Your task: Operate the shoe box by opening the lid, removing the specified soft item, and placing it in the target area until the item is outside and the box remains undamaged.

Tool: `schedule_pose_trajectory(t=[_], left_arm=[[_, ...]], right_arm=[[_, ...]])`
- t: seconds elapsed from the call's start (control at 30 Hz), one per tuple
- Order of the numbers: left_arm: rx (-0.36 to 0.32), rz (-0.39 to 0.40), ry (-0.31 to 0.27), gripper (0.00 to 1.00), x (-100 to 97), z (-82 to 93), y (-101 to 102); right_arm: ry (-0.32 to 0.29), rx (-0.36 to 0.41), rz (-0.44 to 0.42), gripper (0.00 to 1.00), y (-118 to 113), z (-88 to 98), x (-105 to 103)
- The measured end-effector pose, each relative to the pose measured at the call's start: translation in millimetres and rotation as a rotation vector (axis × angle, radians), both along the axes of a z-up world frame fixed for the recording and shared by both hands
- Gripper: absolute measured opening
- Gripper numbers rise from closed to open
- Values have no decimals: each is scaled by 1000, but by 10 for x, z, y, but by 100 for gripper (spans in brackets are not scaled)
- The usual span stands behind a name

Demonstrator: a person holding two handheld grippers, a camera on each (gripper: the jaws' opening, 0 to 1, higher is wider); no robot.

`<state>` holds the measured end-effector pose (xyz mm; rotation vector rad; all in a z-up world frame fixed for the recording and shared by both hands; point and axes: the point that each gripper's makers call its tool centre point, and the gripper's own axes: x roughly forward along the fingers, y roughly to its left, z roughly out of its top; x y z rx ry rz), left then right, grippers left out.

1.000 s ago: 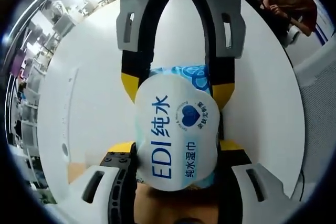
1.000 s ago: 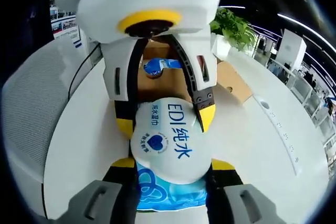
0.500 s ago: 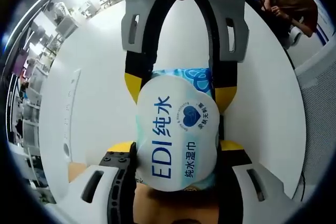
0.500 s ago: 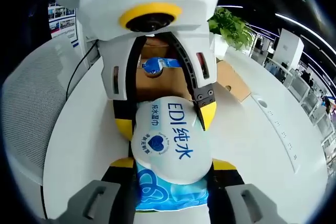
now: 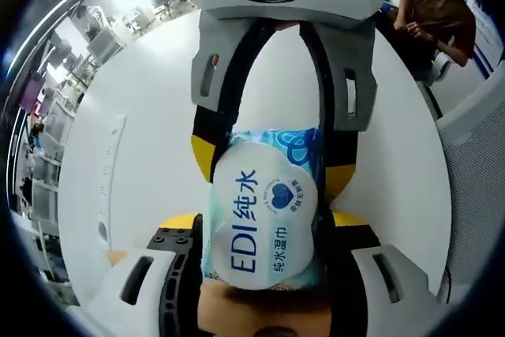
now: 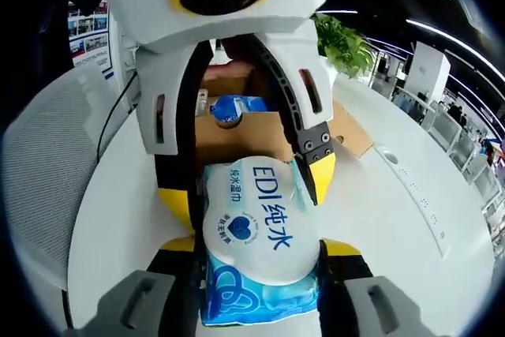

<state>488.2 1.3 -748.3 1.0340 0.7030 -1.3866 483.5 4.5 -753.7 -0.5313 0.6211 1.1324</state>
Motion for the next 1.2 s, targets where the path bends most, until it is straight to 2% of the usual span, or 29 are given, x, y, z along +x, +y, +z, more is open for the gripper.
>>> schedule_pose_trajectory(t=[0.33, 0.6, 0.97, 1.2], left_arm=[[-22, 20, -4, 68, 0, 102, 58], [-54, 53, -2, 73, -29, 240, 115], [-72, 92, 3, 75, -48, 332, 248], [-122, 152, 20, 78, -11, 487, 279]], right_arm=[[-7, 2, -11, 59, -45, 73, -22], [-21, 12, -20, 62, 6, 242, -80], [-26, 14, -21, 65, 81, 394, -148], [-33, 19, -21, 65, 103, 517, -152]])
